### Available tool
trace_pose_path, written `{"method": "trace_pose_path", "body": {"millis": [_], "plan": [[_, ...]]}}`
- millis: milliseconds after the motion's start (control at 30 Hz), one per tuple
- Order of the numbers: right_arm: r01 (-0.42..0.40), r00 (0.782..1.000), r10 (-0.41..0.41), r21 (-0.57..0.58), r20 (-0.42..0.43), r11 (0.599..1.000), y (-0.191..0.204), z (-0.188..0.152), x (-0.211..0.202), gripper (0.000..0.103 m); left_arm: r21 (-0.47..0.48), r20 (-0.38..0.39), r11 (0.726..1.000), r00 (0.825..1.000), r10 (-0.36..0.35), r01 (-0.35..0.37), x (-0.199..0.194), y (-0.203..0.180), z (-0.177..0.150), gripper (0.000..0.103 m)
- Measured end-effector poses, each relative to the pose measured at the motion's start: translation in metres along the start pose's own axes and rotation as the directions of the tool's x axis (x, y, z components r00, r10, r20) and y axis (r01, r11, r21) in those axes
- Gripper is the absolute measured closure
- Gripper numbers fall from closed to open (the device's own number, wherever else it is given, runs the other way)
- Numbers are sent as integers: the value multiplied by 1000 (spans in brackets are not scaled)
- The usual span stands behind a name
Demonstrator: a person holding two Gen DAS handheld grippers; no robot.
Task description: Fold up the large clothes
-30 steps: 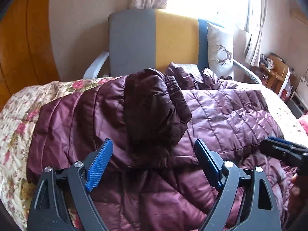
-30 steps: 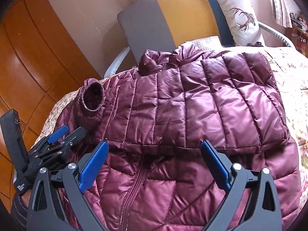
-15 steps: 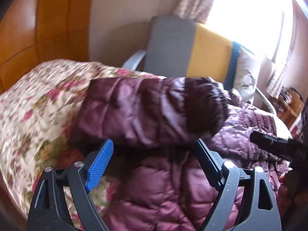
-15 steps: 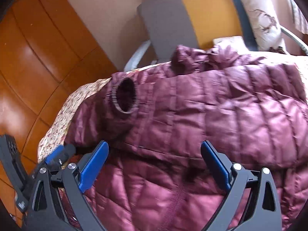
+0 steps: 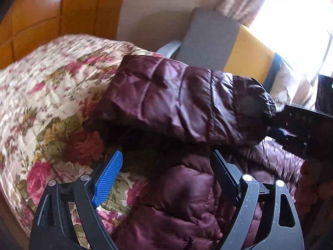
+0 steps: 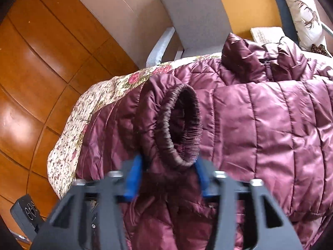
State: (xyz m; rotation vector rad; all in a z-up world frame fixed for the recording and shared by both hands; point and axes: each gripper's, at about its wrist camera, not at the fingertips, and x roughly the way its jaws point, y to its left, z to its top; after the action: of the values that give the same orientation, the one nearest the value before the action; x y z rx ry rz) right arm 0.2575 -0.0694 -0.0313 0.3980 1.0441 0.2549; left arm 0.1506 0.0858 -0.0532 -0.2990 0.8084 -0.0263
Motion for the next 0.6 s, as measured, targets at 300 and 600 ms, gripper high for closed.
{"method": "trace_pose_path", "body": {"millis": [300,600], "plan": [[-209,955,216,-52,202,976,40,46,-84,84,-48,-8,999,1000,26,-26,15,-5,14,18],[-201,909,194,-19,370,979,-6,50,-130,84,18,18,992,992,127,-127,40,-30,29,18]]}}
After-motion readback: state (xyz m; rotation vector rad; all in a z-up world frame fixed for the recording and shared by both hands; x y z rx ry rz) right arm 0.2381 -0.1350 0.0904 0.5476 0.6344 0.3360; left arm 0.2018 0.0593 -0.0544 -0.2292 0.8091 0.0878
